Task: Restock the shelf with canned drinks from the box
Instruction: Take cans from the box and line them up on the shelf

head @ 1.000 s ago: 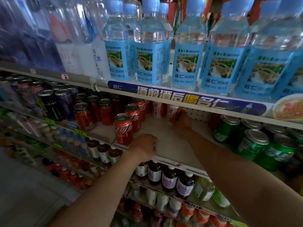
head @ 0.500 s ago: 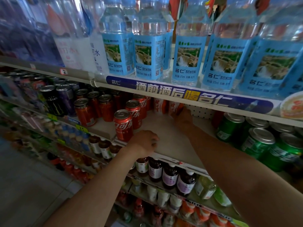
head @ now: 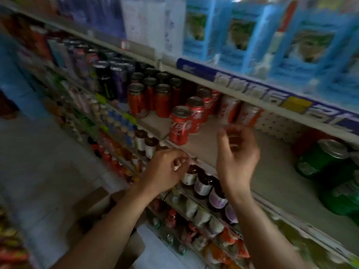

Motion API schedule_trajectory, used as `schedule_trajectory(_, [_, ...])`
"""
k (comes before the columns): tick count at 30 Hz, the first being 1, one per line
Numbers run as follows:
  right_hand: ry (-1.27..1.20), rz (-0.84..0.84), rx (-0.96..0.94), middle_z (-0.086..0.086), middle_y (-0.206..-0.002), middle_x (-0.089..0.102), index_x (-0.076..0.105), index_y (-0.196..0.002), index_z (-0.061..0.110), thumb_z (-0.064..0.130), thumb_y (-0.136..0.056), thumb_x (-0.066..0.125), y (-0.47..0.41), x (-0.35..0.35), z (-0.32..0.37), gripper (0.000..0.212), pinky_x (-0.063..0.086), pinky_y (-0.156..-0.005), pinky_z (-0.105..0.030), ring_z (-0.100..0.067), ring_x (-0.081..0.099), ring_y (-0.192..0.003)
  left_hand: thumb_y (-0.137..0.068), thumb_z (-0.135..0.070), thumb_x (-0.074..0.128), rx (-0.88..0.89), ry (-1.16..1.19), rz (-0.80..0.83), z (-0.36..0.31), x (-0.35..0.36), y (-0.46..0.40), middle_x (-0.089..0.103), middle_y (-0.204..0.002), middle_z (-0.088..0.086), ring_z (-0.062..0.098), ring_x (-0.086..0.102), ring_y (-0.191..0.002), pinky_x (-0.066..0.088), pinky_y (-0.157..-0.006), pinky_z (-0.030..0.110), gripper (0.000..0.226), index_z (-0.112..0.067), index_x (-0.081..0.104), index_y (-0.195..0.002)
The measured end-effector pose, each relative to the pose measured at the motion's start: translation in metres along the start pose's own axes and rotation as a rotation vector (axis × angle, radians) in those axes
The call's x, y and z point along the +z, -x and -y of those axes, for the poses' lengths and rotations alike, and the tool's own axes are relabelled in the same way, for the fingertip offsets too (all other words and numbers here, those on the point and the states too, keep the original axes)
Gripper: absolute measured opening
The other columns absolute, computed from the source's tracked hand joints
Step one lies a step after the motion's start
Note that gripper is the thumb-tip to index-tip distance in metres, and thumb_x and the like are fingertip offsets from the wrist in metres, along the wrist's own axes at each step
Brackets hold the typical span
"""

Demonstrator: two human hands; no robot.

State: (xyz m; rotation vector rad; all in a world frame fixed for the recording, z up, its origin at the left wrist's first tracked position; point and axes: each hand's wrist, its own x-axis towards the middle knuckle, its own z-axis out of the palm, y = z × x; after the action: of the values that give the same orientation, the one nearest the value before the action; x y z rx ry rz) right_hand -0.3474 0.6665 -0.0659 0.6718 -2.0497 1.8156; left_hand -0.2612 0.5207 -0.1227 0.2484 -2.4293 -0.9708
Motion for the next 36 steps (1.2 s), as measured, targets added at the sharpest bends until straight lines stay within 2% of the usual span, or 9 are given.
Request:
schedule_trajectory(5, [-0.029, 0.919, 0.040, 0.011, -0.066, 0.066, 0.068, -0.082, 0.022, 0.019, -0.089, 0.071, 0.113, 0.090, -0.039, 0.008, 0.047, -0.055, -0.022, -0.002, 0.062, -0.060, -0.081, -0.046, 0.050, -0.578, -0.121, 0.066, 0.109, -0.027, 0.110, 0.071, -0.076, -0.001, 0.010, 0.065, -0.069, 0.046, -0.063, 0.020, 0.035, -0.018, 0.071, -0.083])
schedule_trajectory(10, [0.241, 1.432, 0.314, 0.014, -0.075, 0.057, 0.063, -0.093, 0.029, 0.020, -0.086, 0.070, 0.213, 0.184, -0.143, 0.014, 0.043, -0.062, -0.013, 0.002, 0.052, -0.068, -0.072, -0.043, 0.046, -1.007, -0.217, 0.127, 0.200, -0.045, 0.233, 0.071, -0.073, 0.009, 0.024, 0.069, -0.068, 0.049, -0.060, 0.026, 0.039, -0.009, 0.065, -0.082])
schedule_trajectory(13, [0.277, 1.493, 0.384, 0.010, -0.063, 0.055, 0.059, -0.078, 0.028, 0.019, -0.073, 0.078, 0.274, 0.226, -0.205, 0.022, 0.048, -0.067, -0.031, -0.009, 0.052, -0.061, -0.073, -0.048, 0.054, -1.270, -0.171, 0.103, 0.254, -0.035, 0.290, 0.073, -0.099, 0.010, 0.028, 0.068, -0.099, 0.048, -0.080, 0.030, 0.042, -0.015, 0.070, -0.092])
schedule_trajectory(17, [0.425, 1.624, 0.457, 0.004, -0.075, 0.061, 0.062, -0.084, 0.025, 0.009, -0.078, 0.076, 0.364, 0.299, -0.284, 0.022, 0.046, -0.069, -0.026, -0.016, 0.057, -0.070, -0.067, -0.059, 0.052, -1.451, 0.002, 0.104, 0.370, 0.014, 0.362, 0.070, -0.112, 0.008, 0.029, 0.064, -0.109, 0.050, -0.092, 0.033, 0.060, -0.018, 0.069, -0.108])
schedule_trajectory(20, [0.480, 1.560, 0.535, -0.006, -0.082, 0.062, 0.065, -0.091, 0.014, 0.014, -0.076, 0.076, 0.418, 0.352, -0.345, 0.019, 0.046, -0.079, -0.031, -0.021, 0.058, -0.081, -0.068, -0.053, 0.059, -1.403, 0.051, 0.128, 0.435, 0.045, 0.387, 0.065, -0.116, 0.016, 0.033, 0.062, -0.108, 0.045, -0.093, 0.032, 0.069, -0.004, 0.064, -0.117])
schedule_trajectory(22, [0.617, 1.700, 0.571, -0.008, -0.095, 0.062, 0.065, -0.104, 0.013, 0.021, -0.086, 0.069, 0.454, 0.388, -0.394, 0.020, 0.046, -0.085, -0.030, -0.022, 0.058, -0.091, -0.075, -0.044, 0.060, -1.367, -0.005, 0.109, 0.483, 0.063, 0.404, 0.060, -0.123, 0.023, 0.041, 0.057, -0.116, 0.044, -0.097, 0.040, 0.063, -0.002, 0.063, -0.122])
schedule_trajectory(27, [0.865, 1.749, 0.533, -0.017, -0.126, 0.064, 0.065, -0.120, 0.004, 0.037, -0.082, 0.075, 0.530, 0.454, -0.501, 0.051, 0.047, -0.092, -0.035, -0.033, 0.059, -0.118, -0.077, -0.044, 0.076, -1.385, -0.128, 0.259, 0.574, 0.098, 0.438, 0.012, -0.157, 0.012, 0.037, 0.022, -0.140, 0.032, -0.108, 0.045, 0.088, -0.024, 0.029, -0.149])
schedule_trajectory(32, [0.952, 1.840, 0.527, -0.016, -0.149, 0.044, 0.045, -0.143, 0.009, 0.037, -0.095, 0.059, 0.605, 0.487, -0.585, 0.057, 0.036, -0.112, -0.037, -0.032, 0.041, -0.138, -0.067, -0.038, 0.086, -1.347, -0.070, 0.205, 0.632, 0.143, 0.484, 0.004, -0.158, 0.007, 0.041, 0.030, -0.137, 0.039, -0.107, 0.048, 0.104, -0.030, 0.022, -0.149])
schedule_trajectory(36, [0.987, 1.875, 0.709, -0.018, -0.140, 0.053, 0.052, -0.136, 0.002, 0.030, -0.092, 0.066, 0.629, 0.498, -0.622, 0.054, 0.040, -0.105, -0.034, -0.032, 0.049, -0.130, -0.075, -0.031, 0.081, -1.335, -0.046, 0.146, 0.639, 0.159, 0.506, 0.001, -0.159, 0.006, 0.041, 0.037, -0.132, 0.046, -0.100, 0.050, 0.094, -0.043, 0.020, -0.145])
